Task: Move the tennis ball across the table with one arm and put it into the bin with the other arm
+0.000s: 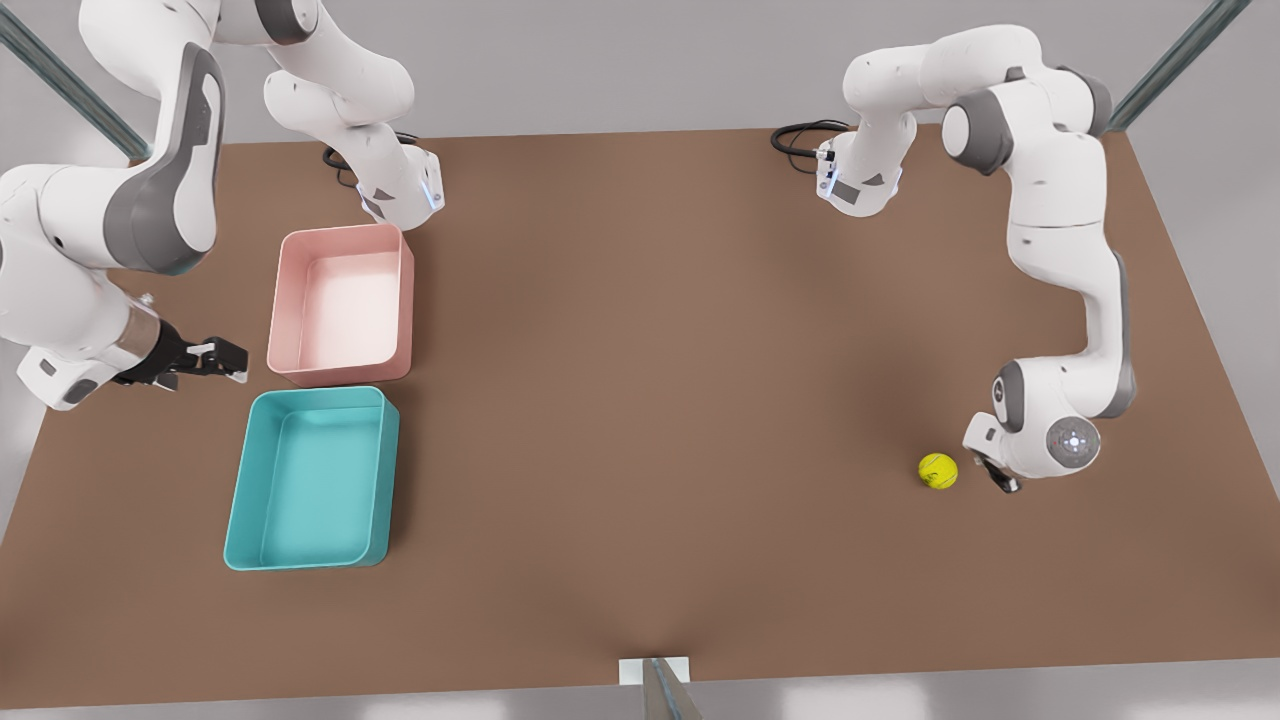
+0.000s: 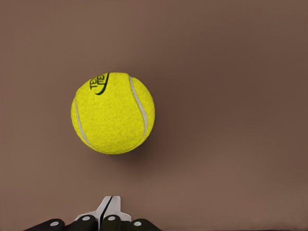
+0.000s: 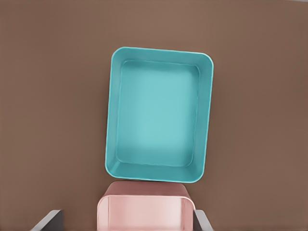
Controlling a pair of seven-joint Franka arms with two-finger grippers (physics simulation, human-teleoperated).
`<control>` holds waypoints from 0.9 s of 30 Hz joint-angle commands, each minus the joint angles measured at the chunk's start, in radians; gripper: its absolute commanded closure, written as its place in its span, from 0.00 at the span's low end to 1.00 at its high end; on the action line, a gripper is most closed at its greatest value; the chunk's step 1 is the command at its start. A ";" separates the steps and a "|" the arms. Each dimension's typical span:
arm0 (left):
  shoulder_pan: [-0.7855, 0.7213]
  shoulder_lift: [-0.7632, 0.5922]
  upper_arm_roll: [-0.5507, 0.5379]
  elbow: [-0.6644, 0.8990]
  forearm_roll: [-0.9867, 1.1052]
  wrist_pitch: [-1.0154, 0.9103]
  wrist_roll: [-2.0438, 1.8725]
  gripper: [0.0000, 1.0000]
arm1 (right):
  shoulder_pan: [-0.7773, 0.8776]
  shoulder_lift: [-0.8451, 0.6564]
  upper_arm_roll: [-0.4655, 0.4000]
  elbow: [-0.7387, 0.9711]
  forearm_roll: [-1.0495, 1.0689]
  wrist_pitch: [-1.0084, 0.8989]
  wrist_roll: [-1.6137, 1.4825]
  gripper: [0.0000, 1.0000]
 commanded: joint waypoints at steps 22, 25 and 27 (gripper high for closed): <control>-0.307 -0.238 -0.106 0.134 -0.086 -0.534 -1.535 0.79 | 0.005 0.008 0.002 0.002 0.003 -0.001 0.007 0.00; -0.327 -0.410 -0.072 0.331 -0.073 -1.025 -1.641 0.00 | 0.005 0.008 0.002 0.002 0.002 -0.001 0.007 0.00; -0.318 -0.430 -0.038 0.343 -0.156 -1.002 -1.727 0.00 | 0.005 0.008 0.002 0.002 0.003 -0.001 0.007 0.00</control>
